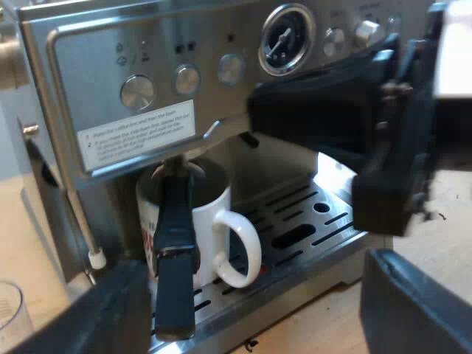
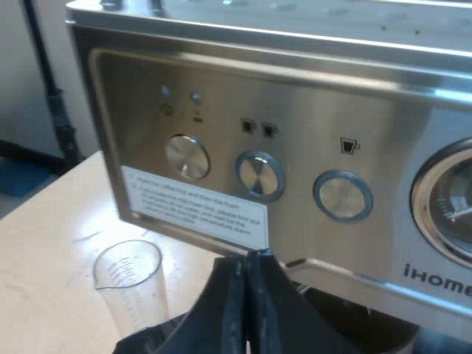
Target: Place mug into machine
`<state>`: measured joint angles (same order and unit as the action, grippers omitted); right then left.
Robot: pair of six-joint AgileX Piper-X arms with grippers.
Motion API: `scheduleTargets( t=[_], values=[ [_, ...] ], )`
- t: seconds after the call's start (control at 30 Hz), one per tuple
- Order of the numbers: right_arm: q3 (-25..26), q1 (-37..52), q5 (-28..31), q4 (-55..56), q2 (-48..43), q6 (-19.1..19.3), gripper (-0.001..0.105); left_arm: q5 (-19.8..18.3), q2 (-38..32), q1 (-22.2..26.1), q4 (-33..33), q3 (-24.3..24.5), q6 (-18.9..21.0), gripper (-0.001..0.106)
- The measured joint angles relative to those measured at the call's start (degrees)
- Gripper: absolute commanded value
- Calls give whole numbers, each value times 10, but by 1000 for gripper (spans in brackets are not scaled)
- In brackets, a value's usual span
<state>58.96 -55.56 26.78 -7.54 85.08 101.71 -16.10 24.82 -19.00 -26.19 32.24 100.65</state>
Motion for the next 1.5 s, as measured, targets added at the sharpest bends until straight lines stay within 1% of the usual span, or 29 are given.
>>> scheduleTargets(
  t=[0.27,0.43,0.53,0.6,0.67,0.73,0.9,1.0,1.33,1.43,1.5],
  values=[
    [24,4,16,0,28,0,0,-1,0,0,1,0,-3,66],
    [24,16,25,0,28,1,0,-1,0,0,1,0,-3,66],
    [24,31,23,-4,28,-6,0,-3,0,0,1,0,-3,66],
    [24,40,7,-4,28,-6,0,-5,0,0,1,0,-3,66],
    [24,43,3,-4,28,-6,0,-5,0,0,1,0,-3,66],
    [26,43,3,-4,31,-6,0,-10,0,0,1,0,-3,66],
    [35,43,1,-2,41,-6,0,-10,0,0,1,0,-3,66],
    [39,40,12,0,44,-6,0,-10,0,0,1,0,-3,66],
    [39,40,19,0,45,-6,0,-12,0,0,-3,0,-3,66],
    [41,40,16,15,41,-6,0,-13,0,0,-2,0,-3,66],
    [41,40,18,46,31,-6,0,-13,0,0,-15,5,-3,66]
  ],
)
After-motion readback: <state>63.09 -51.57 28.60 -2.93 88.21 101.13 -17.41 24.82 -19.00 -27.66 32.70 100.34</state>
